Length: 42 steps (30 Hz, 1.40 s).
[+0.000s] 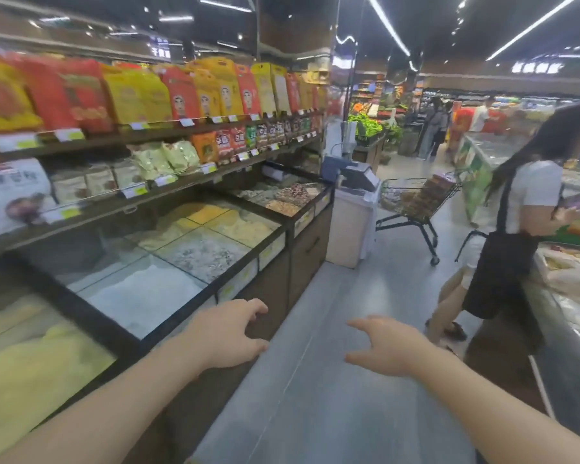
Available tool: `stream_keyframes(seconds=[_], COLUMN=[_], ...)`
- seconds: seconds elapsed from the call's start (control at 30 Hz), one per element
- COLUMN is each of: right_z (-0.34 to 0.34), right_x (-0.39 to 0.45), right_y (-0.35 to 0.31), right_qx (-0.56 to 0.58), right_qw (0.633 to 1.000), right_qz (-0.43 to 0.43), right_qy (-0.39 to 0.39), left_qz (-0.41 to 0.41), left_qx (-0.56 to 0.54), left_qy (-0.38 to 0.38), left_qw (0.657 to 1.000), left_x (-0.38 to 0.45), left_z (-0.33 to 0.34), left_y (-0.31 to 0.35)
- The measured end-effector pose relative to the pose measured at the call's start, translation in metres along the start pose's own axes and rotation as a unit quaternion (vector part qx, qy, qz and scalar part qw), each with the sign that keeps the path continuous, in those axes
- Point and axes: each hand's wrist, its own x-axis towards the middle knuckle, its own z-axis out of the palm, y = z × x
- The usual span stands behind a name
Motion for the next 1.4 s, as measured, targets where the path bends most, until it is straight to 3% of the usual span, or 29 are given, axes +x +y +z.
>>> stream_keyframes(seconds=[0.27, 0.6, 0.73, 0.9, 1.1, 1.23, 1.4], right_z=[0.074, 0.218, 0.310, 0.444, 0.629, 0.746, 0.868], right_x=[0.118, 0.229, 0.265, 0.313, 0.366, 0.387, 0.414], right_y=[-0.153, -0.296, -0.312, -0.313, -0.298, -0.283, -0.262], right_qx=[-0.050, -0.088, -0.086, -0.088, -0.127, -0.093, -0.030], right_qw=[0.982, 0.913, 0.899, 0.894, 0.898, 0.904, 0.906], right_qz=[-0.160, -0.321, -0.318, -0.280, -0.238, -0.233, -0.207], right_qy=[-0.085, -0.235, -0.289, -0.338, -0.348, -0.345, -0.368], left_qz=[-0.197, -0.430, -0.492, -0.531, -0.569, -0.590, -0.622], left_qx=[-0.092, -0.174, -0.216, -0.228, -0.249, -0.294, -0.386], left_qy=[-0.021, -0.027, -0.043, -0.085, -0.131, -0.124, -0.101], left_qw=[0.976, 0.886, 0.842, 0.812, 0.773, 0.742, 0.674], left_x=[-0.048, -0.096, -0.097, -0.090, -0.081, -0.083, -0.094], left_z=[0.057, 0.181, 0.271, 0.413, 0.602, 0.716, 0.836], left_y=[-0.160, -0.281, -0.315, -0.361, -0.417, -0.439, -0.449])
